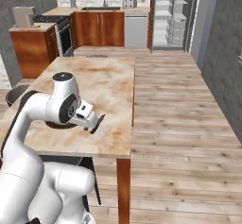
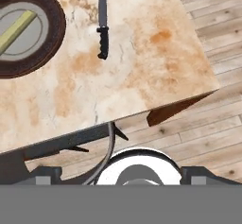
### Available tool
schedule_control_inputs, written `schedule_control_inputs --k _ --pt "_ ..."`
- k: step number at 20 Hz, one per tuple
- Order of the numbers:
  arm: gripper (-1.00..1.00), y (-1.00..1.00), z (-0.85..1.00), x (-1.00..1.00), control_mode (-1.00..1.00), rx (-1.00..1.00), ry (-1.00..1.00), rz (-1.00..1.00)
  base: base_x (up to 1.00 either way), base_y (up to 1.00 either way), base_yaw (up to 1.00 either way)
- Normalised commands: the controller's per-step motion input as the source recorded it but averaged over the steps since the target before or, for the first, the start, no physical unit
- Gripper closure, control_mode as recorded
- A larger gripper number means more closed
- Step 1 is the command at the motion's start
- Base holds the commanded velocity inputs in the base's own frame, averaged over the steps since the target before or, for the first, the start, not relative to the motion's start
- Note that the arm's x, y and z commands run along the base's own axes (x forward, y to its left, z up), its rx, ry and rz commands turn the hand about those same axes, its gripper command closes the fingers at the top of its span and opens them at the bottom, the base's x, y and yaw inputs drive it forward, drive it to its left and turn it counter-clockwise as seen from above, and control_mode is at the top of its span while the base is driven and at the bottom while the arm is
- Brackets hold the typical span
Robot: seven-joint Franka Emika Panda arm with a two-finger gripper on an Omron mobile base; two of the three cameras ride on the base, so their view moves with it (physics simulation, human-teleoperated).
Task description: Retrieve the butter from the fridge and place it on a plate on the dining table. Then retrieve the butter knife by the fridge and place it near the plate.
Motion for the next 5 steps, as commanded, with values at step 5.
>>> schedule_control_inputs --k 5 --pt "-1.0 -0.84 -0.01 -0.07 -1.0 0.18 0.0 0.05 0.0 0.0 0.0"
